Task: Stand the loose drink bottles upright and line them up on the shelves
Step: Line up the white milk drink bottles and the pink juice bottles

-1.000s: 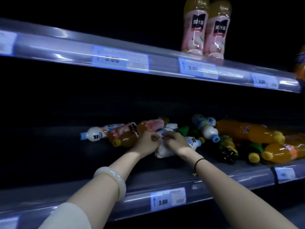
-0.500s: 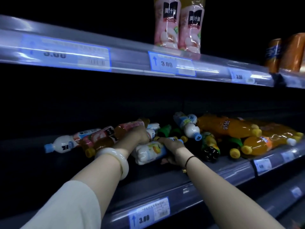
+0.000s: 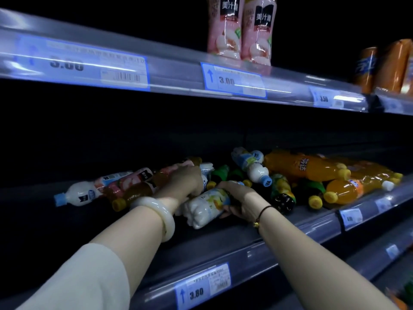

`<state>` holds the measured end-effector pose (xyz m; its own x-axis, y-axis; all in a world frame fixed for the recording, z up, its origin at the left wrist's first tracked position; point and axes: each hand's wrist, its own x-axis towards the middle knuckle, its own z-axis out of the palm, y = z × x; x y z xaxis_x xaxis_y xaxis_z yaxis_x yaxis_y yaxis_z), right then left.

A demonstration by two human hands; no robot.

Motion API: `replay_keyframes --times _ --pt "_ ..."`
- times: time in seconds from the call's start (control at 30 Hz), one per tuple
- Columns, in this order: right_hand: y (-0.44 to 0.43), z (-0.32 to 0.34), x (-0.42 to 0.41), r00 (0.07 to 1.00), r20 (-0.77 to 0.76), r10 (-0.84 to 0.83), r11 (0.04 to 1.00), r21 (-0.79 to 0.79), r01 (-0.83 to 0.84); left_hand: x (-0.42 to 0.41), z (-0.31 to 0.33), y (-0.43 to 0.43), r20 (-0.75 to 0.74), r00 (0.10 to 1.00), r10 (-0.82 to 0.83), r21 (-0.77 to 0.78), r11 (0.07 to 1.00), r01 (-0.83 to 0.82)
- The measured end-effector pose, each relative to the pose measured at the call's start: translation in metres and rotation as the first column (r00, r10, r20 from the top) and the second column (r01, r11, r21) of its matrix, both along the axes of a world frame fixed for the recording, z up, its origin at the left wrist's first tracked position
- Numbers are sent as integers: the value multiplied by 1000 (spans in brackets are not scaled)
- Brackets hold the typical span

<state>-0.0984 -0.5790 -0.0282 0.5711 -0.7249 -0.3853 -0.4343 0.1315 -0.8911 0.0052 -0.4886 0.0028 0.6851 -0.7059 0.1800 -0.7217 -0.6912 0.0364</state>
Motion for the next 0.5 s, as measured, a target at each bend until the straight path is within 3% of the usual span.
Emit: replay_keyframes --times 0.13,0.33,0.5 --pt "6 4 -8 991 -128 30 986 -158 -51 -11 15 1 -91 996 0 248 969 23" --pt "8 -14 11 1000 0 -21 971 -239 21 -4 -4 5 -69 997 -24 -4 1000 24" --pt "11 -20 1 993 97 -63 946 -310 90 -4 0 24 -213 975 -62 25 997 69"
